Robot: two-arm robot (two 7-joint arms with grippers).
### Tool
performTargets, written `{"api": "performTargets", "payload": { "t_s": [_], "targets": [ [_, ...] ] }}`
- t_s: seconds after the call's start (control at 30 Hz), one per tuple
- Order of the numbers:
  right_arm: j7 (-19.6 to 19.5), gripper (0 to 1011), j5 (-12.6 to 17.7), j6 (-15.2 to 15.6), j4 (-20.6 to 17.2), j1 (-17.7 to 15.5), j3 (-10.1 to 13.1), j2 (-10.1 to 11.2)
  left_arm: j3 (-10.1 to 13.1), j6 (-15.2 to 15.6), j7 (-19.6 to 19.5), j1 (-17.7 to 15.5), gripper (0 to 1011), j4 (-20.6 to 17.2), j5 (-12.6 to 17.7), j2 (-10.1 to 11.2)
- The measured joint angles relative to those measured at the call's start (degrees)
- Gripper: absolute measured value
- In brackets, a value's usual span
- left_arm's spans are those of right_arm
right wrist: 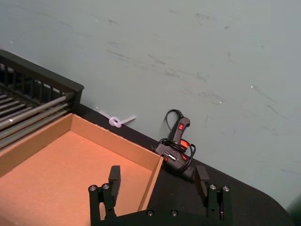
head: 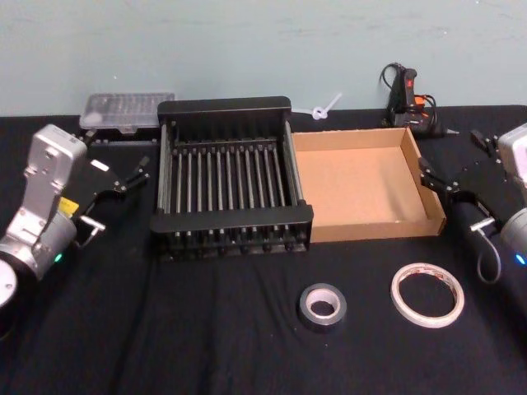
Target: Pick up the white tape and place it into the black box , Pick up the silver tape and place it into the brown box.
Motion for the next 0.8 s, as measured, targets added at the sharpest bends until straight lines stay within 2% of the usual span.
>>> {"api": "performTargets", "payload": {
  "t_s": [0.3, 0.33, 0.53, 0.8],
  "targets": [
    [3.03, 1002, 3.48, 2.20, -5.13, -3.79, 3.19, 2.50, 0.00, 0.00, 0.00, 0.00, 1001, 0.00, 0.00, 0.00],
    [3.81, 1002, 4.74, 3.15, -7.08, -5.40, 4.43, 3.50, 0.00, 0.00, 0.00, 0.00, 1001, 0.00, 0.00, 0.00],
    [5.50, 1002, 7.91, 6.27, -11.97, -10.03, 7.71, 6.17, 0.00, 0.00, 0.00, 0.00, 1001, 0.00, 0.00, 0.00],
    [8.28, 1002, 11.01, 8.82, -15.96, -15.44, 10.72, 8.54, 0.00, 0.00, 0.00, 0.00, 1001, 0.00, 0.00, 0.00]
  ]
}}
